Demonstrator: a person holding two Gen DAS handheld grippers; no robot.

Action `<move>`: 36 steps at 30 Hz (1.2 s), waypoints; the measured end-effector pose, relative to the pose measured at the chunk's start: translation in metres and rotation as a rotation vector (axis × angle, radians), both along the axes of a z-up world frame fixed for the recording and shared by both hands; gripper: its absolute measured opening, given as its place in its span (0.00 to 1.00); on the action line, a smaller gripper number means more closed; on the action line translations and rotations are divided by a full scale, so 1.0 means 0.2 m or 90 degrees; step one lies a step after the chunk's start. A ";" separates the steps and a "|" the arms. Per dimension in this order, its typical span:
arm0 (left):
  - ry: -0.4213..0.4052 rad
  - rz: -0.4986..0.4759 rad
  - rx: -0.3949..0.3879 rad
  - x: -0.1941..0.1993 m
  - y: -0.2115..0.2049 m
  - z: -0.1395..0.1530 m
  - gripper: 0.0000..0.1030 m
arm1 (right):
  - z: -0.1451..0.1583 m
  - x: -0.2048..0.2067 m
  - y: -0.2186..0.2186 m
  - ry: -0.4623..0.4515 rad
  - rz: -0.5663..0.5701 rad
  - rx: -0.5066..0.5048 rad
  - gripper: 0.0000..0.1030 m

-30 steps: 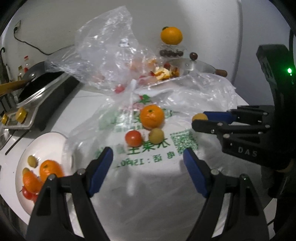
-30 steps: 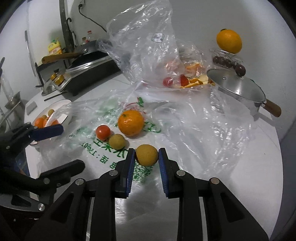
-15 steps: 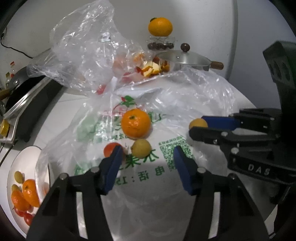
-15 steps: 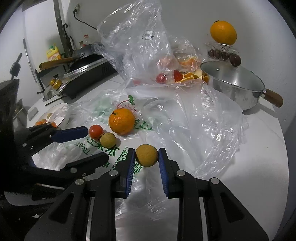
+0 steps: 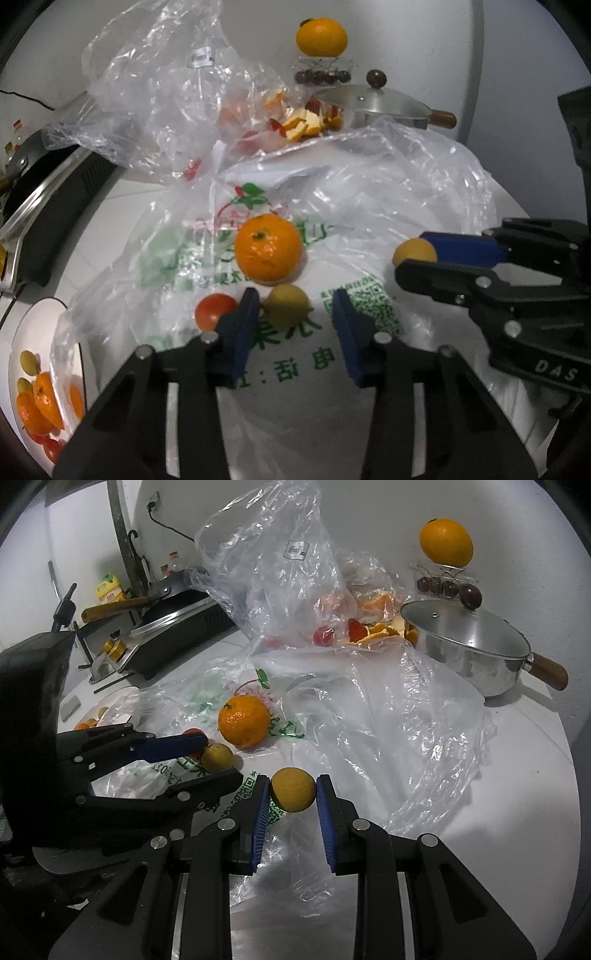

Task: Organize fruits
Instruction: 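Grasp another small yellow fruit with the left gripper, then lift both yellow fruits toward the white plate with both grippers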

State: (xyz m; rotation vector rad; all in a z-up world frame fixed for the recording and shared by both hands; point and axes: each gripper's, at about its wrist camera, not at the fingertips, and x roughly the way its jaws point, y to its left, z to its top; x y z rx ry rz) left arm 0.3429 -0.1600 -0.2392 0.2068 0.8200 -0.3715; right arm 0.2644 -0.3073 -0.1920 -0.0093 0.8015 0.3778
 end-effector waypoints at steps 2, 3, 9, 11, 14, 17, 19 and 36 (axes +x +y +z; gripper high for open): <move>0.014 0.000 -0.008 0.02 0.01 -0.01 0.32 | 0.00 0.00 0.00 -0.001 0.000 0.000 0.27; 0.021 0.000 -0.012 0.03 0.02 -0.02 0.28 | 0.00 0.00 0.00 -0.001 0.000 0.001 0.27; 0.025 -0.010 -0.012 0.02 0.00 -0.03 0.27 | 0.01 -0.01 0.00 -0.004 0.000 -0.002 0.27; 0.024 -0.012 -0.013 0.00 0.00 -0.02 0.27 | 0.02 -0.02 0.01 -0.006 -0.001 -0.003 0.27; 0.018 -0.014 -0.018 -0.03 0.01 0.00 0.27 | 0.03 -0.03 0.01 -0.009 -0.001 -0.005 0.27; 0.008 -0.017 -0.022 -0.07 0.01 0.03 0.27 | 0.05 -0.05 0.02 -0.014 0.001 -0.008 0.27; 0.003 -0.019 -0.026 -0.09 0.02 0.05 0.27 | 0.06 -0.06 0.04 -0.018 0.003 -0.010 0.27; -0.044 -0.006 -0.059 -0.35 0.23 0.20 0.27 | 0.20 -0.23 0.27 -0.056 0.033 -0.029 0.27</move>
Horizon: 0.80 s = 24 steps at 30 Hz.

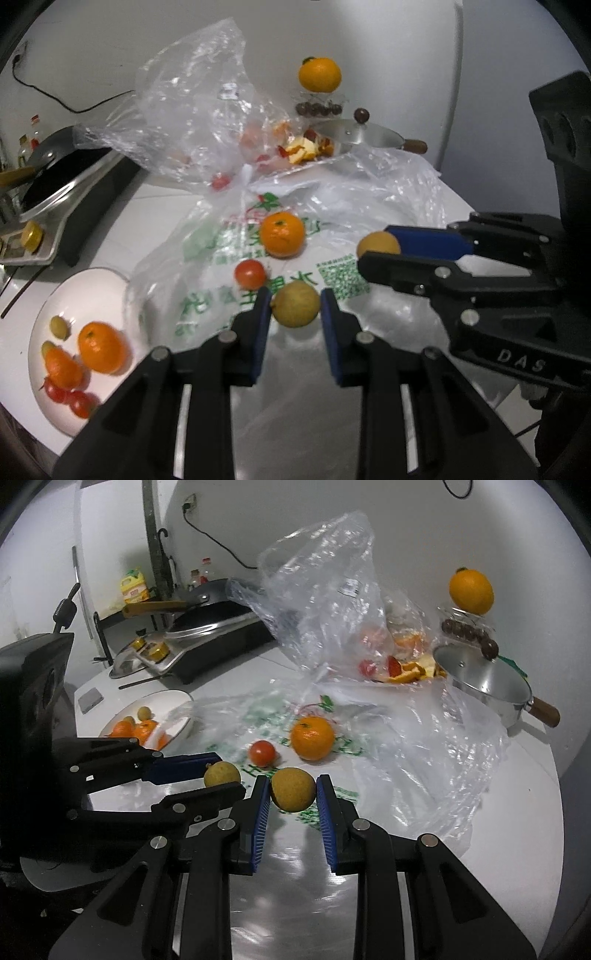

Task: Organize fruits
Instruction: 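Lift both yellow fruits toward the white plate with both grippers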

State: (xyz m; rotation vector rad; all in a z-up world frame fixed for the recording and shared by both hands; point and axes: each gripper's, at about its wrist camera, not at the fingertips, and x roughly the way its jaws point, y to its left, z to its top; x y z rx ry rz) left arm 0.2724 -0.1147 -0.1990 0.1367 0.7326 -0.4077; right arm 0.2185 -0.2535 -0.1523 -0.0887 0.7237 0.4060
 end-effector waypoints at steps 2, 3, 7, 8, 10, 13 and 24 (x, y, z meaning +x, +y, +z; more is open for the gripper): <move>-0.004 0.007 -0.004 -0.03 0.04 0.01 0.27 | 0.01 -0.02 0.03 -0.004 0.005 -0.003 0.27; -0.006 0.011 -0.006 -0.04 0.06 0.01 0.27 | 0.02 -0.02 0.06 -0.006 0.008 -0.006 0.27; -0.014 0.028 -0.011 -0.09 0.14 0.03 0.27 | 0.03 -0.06 0.13 -0.012 0.021 -0.013 0.27; -0.015 0.033 -0.013 -0.11 0.17 0.03 0.27 | 0.04 -0.06 0.15 -0.013 0.024 -0.015 0.27; -0.017 0.043 -0.015 -0.12 0.21 0.03 0.27 | 0.05 -0.08 0.18 -0.016 0.029 -0.019 0.27; -0.022 0.058 -0.012 -0.15 0.28 0.03 0.27 | 0.05 -0.09 0.22 -0.019 0.036 -0.024 0.27; -0.028 0.116 -0.011 -0.23 0.52 0.01 0.27 | 0.06 -0.13 0.39 -0.022 0.068 -0.044 0.27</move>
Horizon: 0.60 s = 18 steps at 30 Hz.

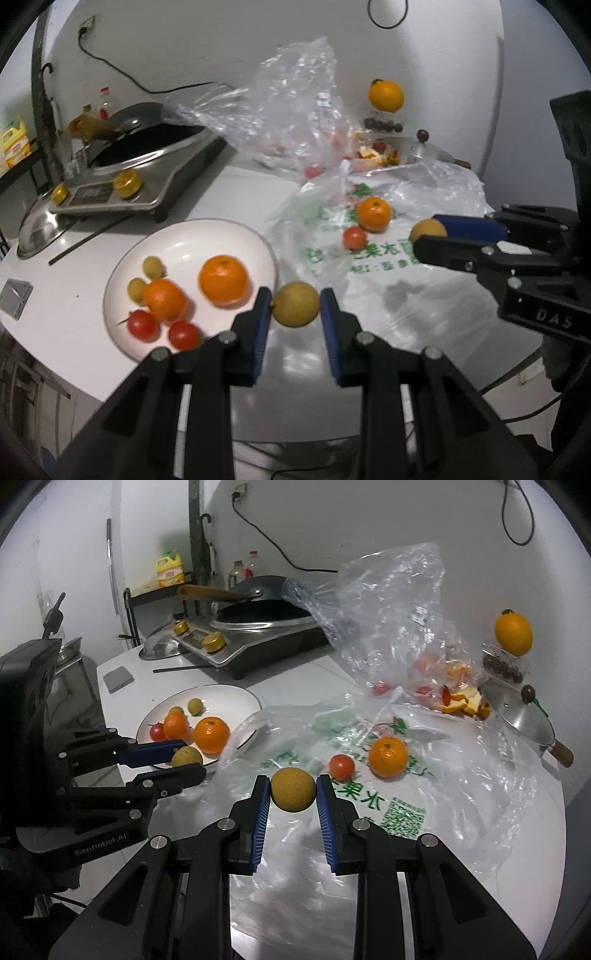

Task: Organize fruits
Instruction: 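Lift both yellow fruits toward the white plate with both grippers, then open the left gripper over the plate while the right gripper carries its yellow fruit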

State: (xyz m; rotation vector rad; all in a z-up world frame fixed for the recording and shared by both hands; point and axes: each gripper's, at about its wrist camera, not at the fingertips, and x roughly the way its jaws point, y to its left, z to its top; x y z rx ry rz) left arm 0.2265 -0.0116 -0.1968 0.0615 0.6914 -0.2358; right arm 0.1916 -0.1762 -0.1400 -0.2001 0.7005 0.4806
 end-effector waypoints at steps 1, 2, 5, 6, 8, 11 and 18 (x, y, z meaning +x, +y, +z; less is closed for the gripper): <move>-0.001 0.005 0.001 0.00 0.02 0.00 0.27 | 0.00 0.00 0.01 0.001 0.002 -0.002 0.27; -0.001 0.011 0.003 0.00 0.04 -0.01 0.27 | 0.00 -0.01 0.03 0.001 0.005 -0.004 0.27; -0.003 0.028 0.011 0.01 0.09 -0.02 0.27 | -0.01 0.00 0.07 0.002 0.013 -0.010 0.27; -0.003 0.032 0.012 0.01 0.10 -0.03 0.27 | -0.01 0.00 0.08 0.003 0.014 -0.012 0.27; -0.002 0.040 0.014 0.02 0.13 -0.04 0.27 | -0.01 0.00 0.10 0.004 0.017 -0.016 0.27; 0.003 0.047 0.012 0.04 0.17 -0.07 0.27 | -0.02 0.01 0.13 0.006 0.019 -0.022 0.27; 0.016 0.049 0.002 0.09 0.21 -0.11 0.27 | -0.04 0.04 0.17 0.013 0.016 -0.034 0.27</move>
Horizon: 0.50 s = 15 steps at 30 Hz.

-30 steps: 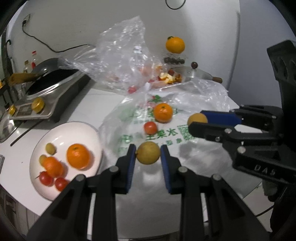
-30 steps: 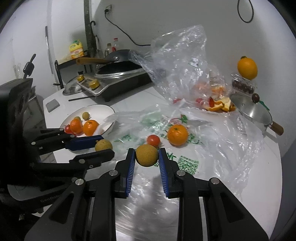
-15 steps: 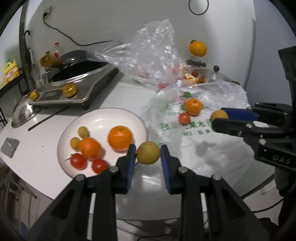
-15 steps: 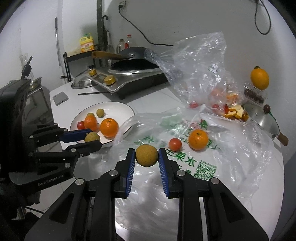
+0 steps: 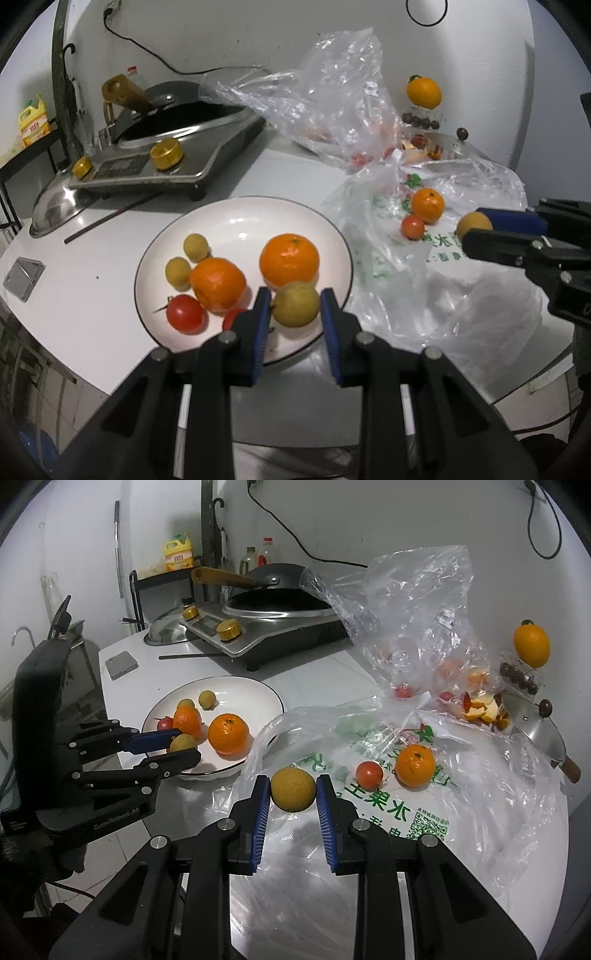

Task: Organize fruits
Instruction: 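Open the left gripper over the plate while the right gripper carries its yellow fruit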

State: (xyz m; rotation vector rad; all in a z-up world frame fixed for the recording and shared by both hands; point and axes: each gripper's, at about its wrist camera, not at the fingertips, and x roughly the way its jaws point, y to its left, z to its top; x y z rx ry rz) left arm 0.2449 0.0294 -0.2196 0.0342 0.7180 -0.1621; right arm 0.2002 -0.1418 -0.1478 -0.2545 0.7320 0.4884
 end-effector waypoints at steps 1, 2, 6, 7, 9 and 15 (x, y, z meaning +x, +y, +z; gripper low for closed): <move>0.001 -0.001 -0.002 0.01 0.00 0.00 0.27 | 0.00 0.00 0.00 0.000 0.000 -0.002 0.27; 0.003 -0.002 -0.007 0.01 0.00 -0.01 0.27 | 0.00 0.01 0.01 0.001 0.000 -0.004 0.27; 0.007 0.000 -0.015 0.02 0.02 -0.01 0.29 | 0.00 0.02 0.04 0.001 0.000 -0.010 0.27; 0.006 -0.001 -0.019 0.02 0.02 -0.01 0.29 | 0.00 0.02 0.04 0.001 0.000 -0.012 0.27; 0.000 -0.003 -0.029 0.02 0.03 0.01 0.31 | 0.00 0.02 0.06 0.000 0.000 -0.015 0.27; -0.024 0.011 -0.037 -0.01 0.10 0.07 0.31 | 0.01 0.03 0.11 -0.002 0.007 -0.020 0.27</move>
